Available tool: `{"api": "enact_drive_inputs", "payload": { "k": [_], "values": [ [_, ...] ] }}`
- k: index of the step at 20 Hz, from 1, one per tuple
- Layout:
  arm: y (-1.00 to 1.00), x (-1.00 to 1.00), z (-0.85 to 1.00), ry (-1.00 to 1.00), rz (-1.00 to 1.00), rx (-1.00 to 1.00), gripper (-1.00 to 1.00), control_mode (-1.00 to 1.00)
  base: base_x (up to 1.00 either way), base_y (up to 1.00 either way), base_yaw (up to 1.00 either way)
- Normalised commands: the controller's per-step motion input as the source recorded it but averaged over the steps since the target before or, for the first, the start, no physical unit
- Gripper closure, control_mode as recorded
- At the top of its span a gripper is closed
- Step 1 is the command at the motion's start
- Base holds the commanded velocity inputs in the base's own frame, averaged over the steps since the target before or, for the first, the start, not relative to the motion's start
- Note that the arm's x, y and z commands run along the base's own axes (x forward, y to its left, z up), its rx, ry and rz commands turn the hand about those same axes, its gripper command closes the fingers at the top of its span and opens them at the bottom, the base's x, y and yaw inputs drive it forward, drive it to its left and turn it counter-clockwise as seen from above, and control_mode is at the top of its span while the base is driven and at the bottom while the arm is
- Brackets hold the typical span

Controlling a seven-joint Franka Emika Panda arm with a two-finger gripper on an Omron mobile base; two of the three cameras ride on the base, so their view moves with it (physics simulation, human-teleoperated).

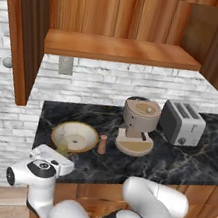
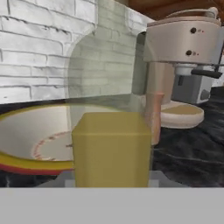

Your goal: Retrieve the bottle and the shaker from the cabinet and place them next to the mixing bowl on the counter. Then add garlic from the fridge to the mixing bowl.

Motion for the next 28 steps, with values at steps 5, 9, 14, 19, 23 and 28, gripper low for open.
{"api": "enact_drive_inputs", "payload": {
  "k": [5,9,14,19,23,28],
  "values": [
    [0.58,0.35,-0.38,0.06,0.0,0.0,1.0,-1.0,0.0,0.0,0.0],
    [0.36,0.22,-0.27,0.02,0.0,-0.01,1.0,-1.0,0.0,0.0,0.0],
    [0.21,-0.01,-0.18,-0.02,0.0,-0.02,1.0,-1.0,0.0,0.0,0.0],
    [0.24,-0.18,-0.11,-0.16,0.0,0.0,1.0,-1.0,0.0,0.0,0.0],
    [0.11,-0.02,-0.1,-0.23,0.0,0.0,1.0,-1.0,0.0,0.0,0.0],
    [-0.02,0.0,0.0,-0.09,0.0,0.0,1.0,-1.0,0.0,0.0,0.0]
  ]
}}
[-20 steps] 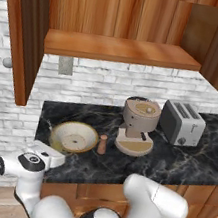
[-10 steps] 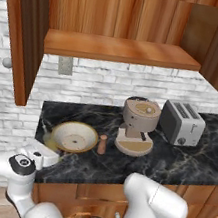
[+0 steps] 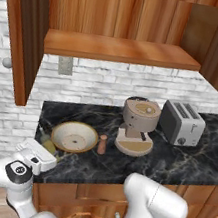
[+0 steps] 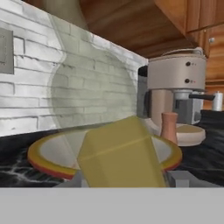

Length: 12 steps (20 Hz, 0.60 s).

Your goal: Retrieve the bottle and the shaker from the cabinet and place them next to the mixing bowl on the counter. Then add garlic from the fridge to the mixing bowl.

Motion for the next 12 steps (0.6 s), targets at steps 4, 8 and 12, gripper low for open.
{"api": "enact_drive_inputs", "payload": {
  "k": [4,8,12],
  "values": [
    [-0.04,0.01,0.0,0.0,0.0,0.04,1.0,-1.0,0.0,0.0,0.0],
    [-0.15,0.01,0.0,0.0,0.0,0.13,1.0,-1.0,0.0,0.0,0.0],
    [-0.21,0.02,-0.01,0.0,0.0,0.17,1.0,-1.0,0.0,0.0,0.0]
  ]
}}
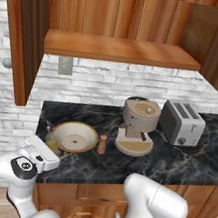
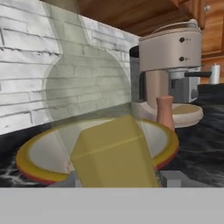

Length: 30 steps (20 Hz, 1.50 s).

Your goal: Retrieve the bottle and the shaker from the cabinet and place them next to the mixing bowl on the counter. Then add garlic from the fridge to the mixing bowl.

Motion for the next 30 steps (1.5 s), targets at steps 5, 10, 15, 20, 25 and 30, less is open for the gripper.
{"api": "enact_drive_inputs", "payload": {
  "k": [5,10,15,20,25,30],
  "values": [
    [-0.01,0.0,0.0,-0.01,0.0,0.1,1.0,-1.0,0.0,0.0,0.0],
    [0.0,0.0,-0.11,-0.02,0.0,0.0,1.0,-1.0,0.0,0.0,0.0],
    [0.0,0.03,-0.15,-0.03,0.0,0.0,1.0,-1.0,0.0,0.0,0.0],
    [0.0,0.15,-0.2,-0.02,0.0,0.0,1.0,-1.0,0.0,0.0,0.0],
    [0.0,0.18,-0.1,0.0,0.0,0.0,1.0,-1.0,0.0,0.0,0.0],
    [0.0,0.0,0.0,0.0,0.0,0.0,1.0,-1.0,0.0,0.0,0.0]
  ]
}}
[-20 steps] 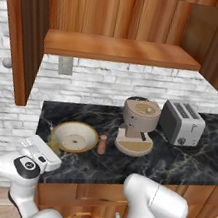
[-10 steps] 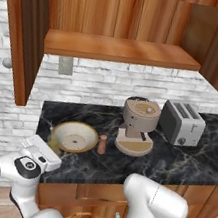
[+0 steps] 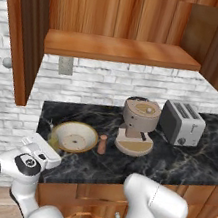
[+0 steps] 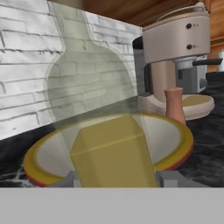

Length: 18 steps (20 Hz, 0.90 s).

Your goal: Retrieve the bottle and the shaker from the cabinet and place them next to the mixing bowl on the counter. Then add garlic from the fridge to the mixing bowl.

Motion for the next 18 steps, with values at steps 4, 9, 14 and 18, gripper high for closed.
{"api": "enact_drive_inputs", "payload": {
  "k": [4,9,14,18],
  "values": [
    [0.0,0.0,0.0,0.0,0.0,0.0,1.0,-1.0,0.0,0.0,0.0],
    [0.0,0.0,0.0,0.0,0.0,0.0,-1.0,-1.0,0.0,0.0,0.0],
    [0.0,0.0,0.0,0.0,0.0,0.0,-1.0,-1.0,0.0,0.0,0.0],
    [0.0,0.0,0.0,0.0,0.0,0.0,-1.0,-1.0,0.0,0.0,0.0]
  ]
}}
